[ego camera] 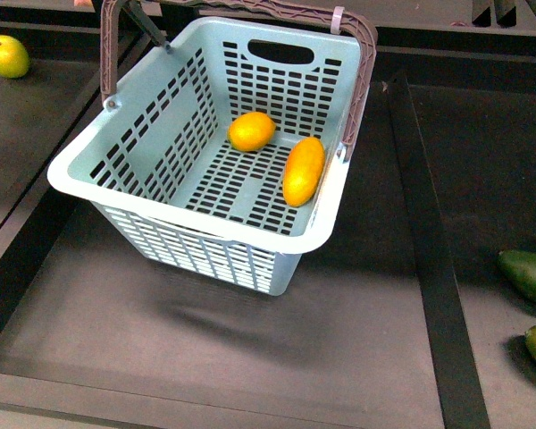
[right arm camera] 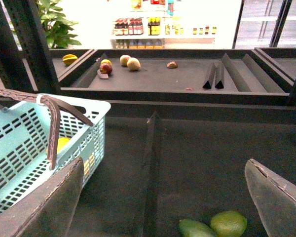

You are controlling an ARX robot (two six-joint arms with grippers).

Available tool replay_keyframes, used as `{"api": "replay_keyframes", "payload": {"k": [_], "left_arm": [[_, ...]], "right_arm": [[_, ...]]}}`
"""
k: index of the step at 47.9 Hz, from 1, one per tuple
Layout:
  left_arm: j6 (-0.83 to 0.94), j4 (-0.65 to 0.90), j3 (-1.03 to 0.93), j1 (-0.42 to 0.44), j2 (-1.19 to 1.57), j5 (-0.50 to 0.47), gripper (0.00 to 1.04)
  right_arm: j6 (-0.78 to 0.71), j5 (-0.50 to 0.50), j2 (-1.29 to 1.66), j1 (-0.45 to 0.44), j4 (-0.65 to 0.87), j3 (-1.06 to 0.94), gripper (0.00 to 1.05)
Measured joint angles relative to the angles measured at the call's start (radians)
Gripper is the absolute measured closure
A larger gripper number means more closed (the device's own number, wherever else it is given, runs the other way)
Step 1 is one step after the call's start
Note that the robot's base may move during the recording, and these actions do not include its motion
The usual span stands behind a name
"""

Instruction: Pick lemon and mango into basket

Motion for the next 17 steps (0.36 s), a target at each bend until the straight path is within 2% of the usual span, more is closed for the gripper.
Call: {"api": "replay_keyframes", "payload": {"k": [7, 17], "left_arm": [[0.002, 0.0, 0.0, 0.0, 0.0, 0.0, 0.05], [0.002, 0.0, 0.0, 0.0, 0.0, 0.0, 0.07]], "right_arm": [[0.0, 0.0, 0.0, 0.0, 0.0, 0.0, 0.09], [0.0, 0.0, 0.0, 0.0, 0.0, 0.0, 0.09]]}}
